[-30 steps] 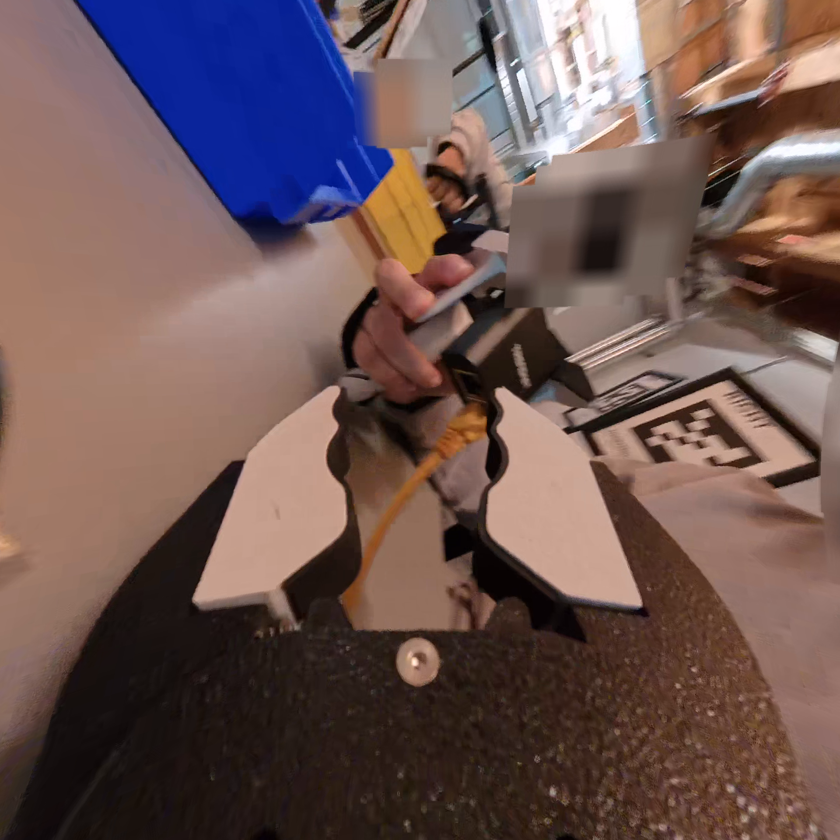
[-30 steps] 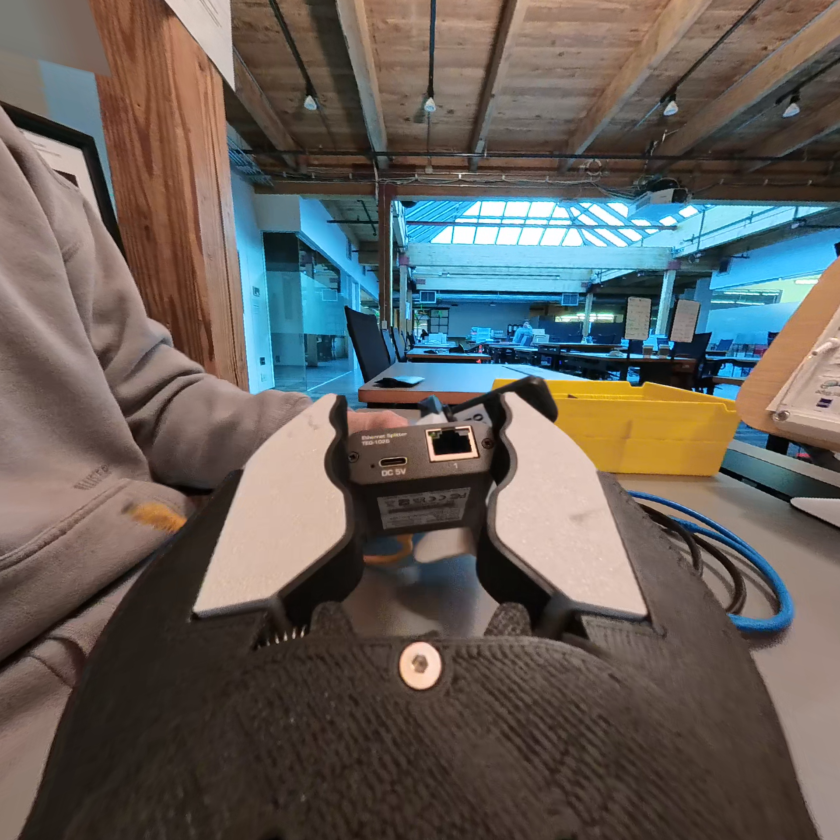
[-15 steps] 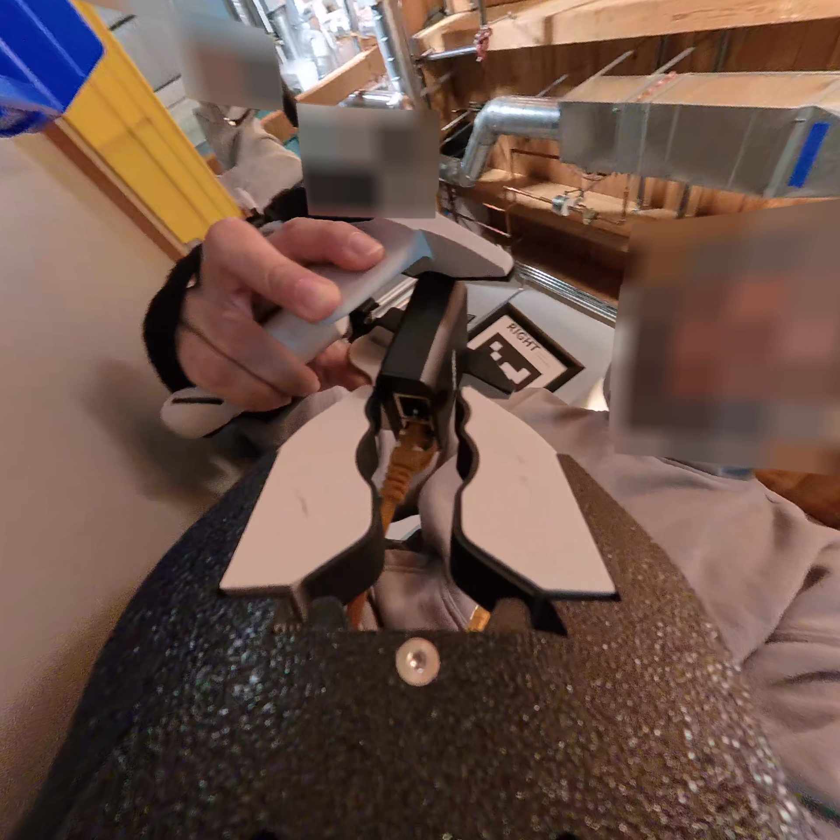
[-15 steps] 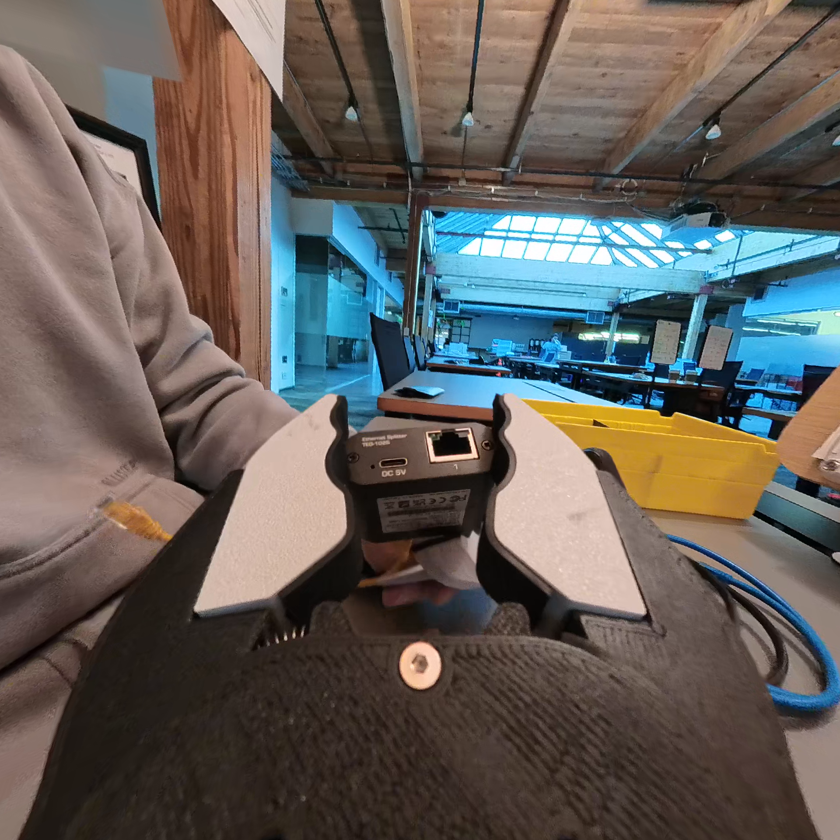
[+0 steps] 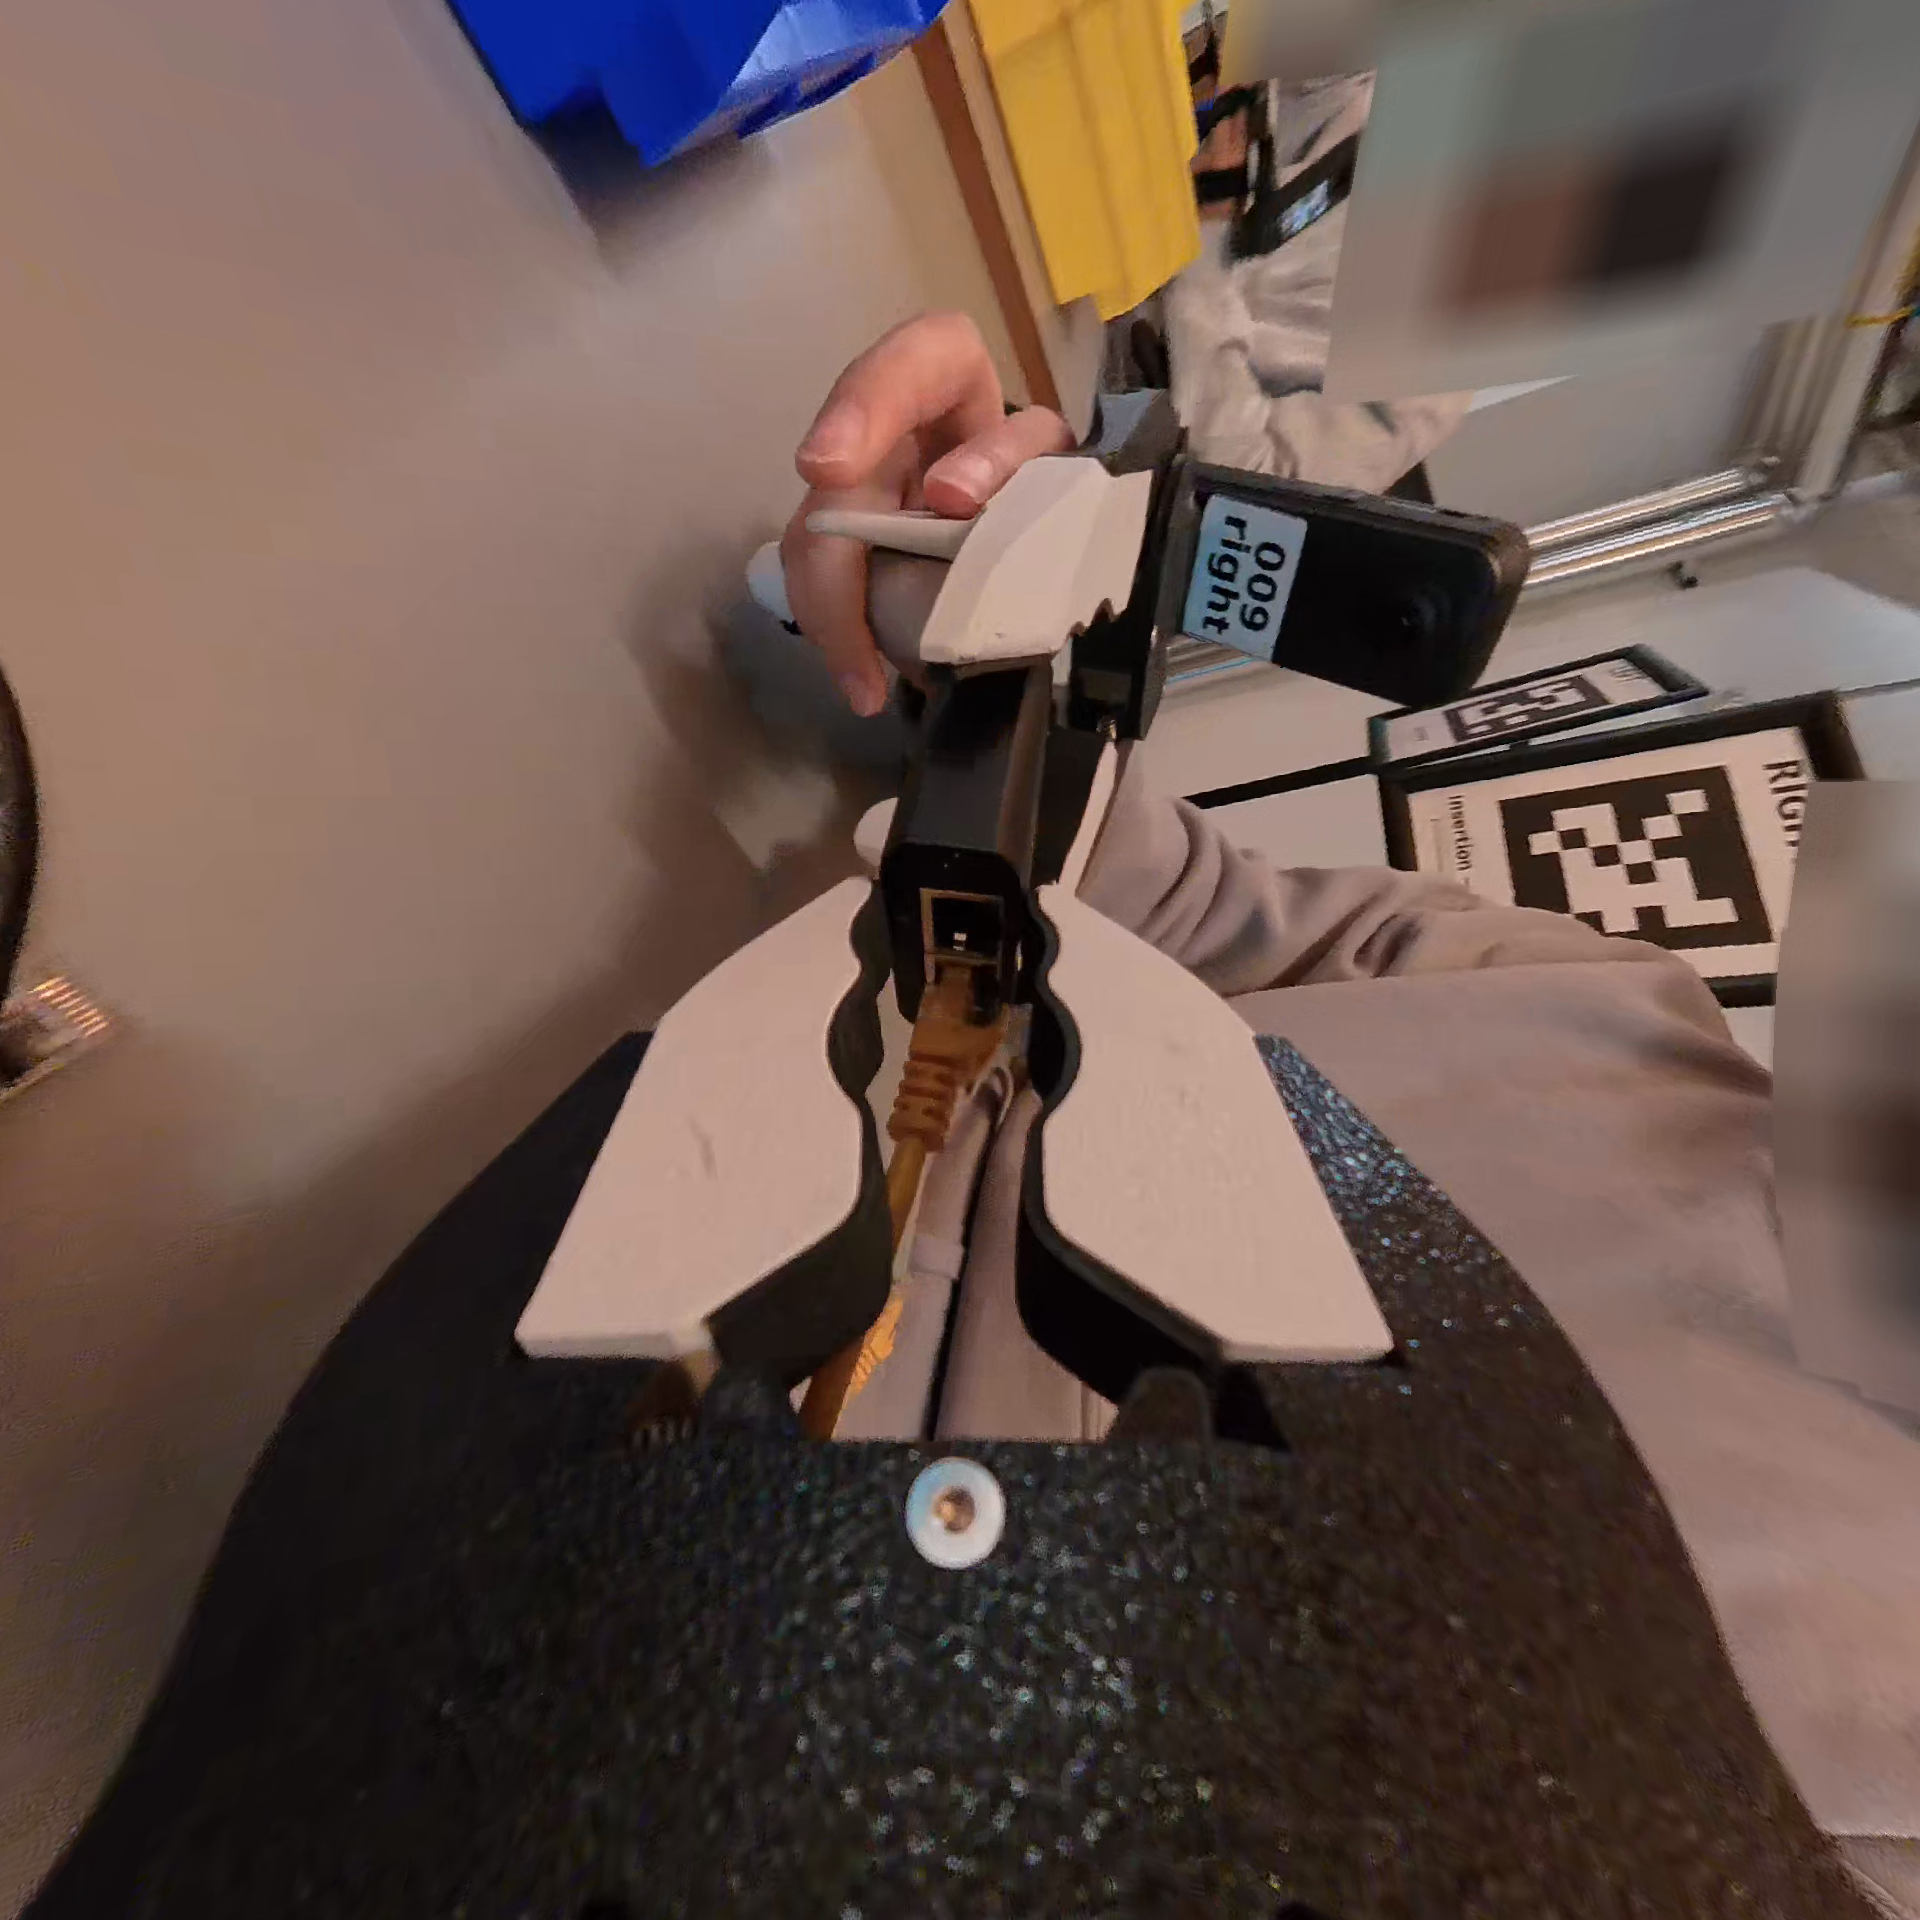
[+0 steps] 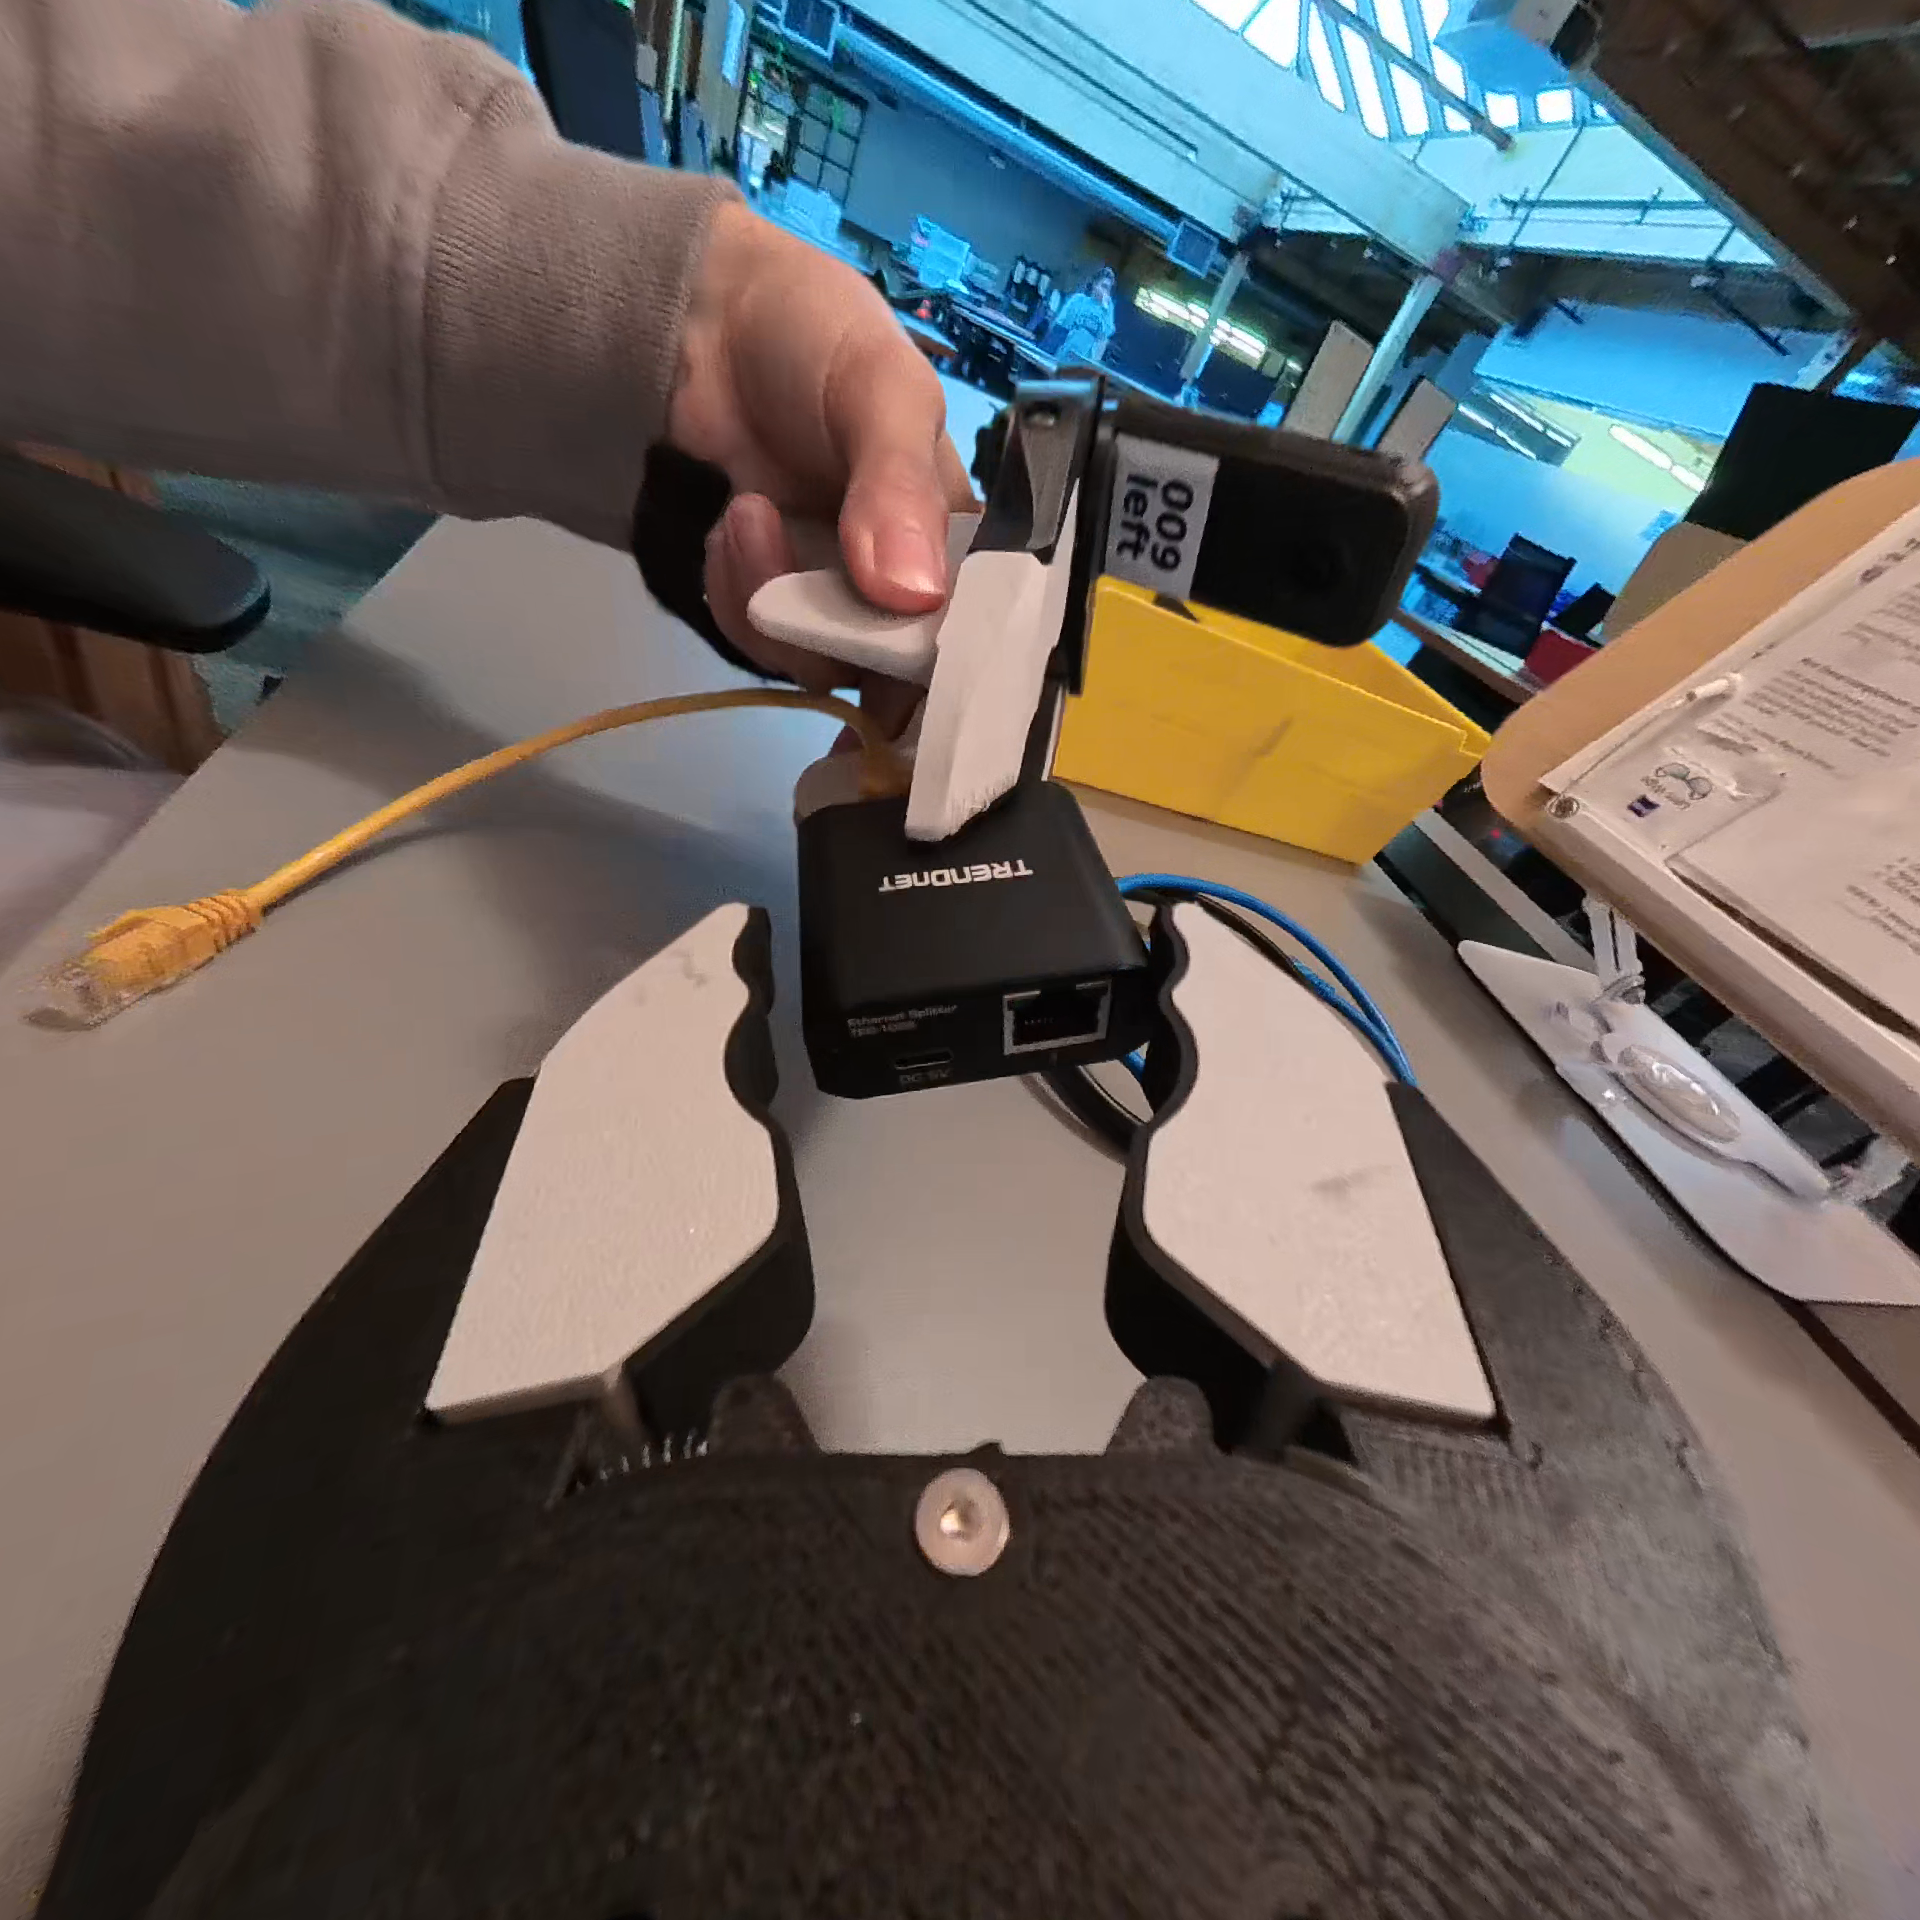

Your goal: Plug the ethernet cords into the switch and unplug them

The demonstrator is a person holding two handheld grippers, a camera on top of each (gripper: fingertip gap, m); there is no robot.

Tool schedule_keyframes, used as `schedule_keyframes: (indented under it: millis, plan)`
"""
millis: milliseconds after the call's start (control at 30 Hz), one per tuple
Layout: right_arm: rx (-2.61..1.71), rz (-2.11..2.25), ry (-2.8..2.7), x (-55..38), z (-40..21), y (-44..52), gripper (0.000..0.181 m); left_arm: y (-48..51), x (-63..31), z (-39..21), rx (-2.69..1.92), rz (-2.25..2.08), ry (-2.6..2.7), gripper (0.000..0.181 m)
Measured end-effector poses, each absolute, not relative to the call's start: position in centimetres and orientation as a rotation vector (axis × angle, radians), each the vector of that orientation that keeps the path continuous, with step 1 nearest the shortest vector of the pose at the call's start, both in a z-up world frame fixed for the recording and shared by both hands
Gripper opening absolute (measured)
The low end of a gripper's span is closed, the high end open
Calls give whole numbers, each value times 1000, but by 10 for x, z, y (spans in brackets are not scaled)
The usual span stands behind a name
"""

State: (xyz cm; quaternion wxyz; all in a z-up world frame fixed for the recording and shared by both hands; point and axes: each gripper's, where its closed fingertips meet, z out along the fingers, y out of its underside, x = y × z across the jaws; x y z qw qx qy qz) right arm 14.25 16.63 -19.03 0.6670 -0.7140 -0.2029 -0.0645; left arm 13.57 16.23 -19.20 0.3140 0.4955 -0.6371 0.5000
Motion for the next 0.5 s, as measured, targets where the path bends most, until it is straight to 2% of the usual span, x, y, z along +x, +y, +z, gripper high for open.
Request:
schedule_keyframes:
  millis: [67, 500]
  plan:
    - [-1622, -150, -413, 147, -193, 169, 64, 165, 135, -190, 1296, 1292, -1708, 23]
    - [-1539, -193, -420, 141, -187, 175, 61, 173, 135, -194, 1349, 1172, -1826, 22]
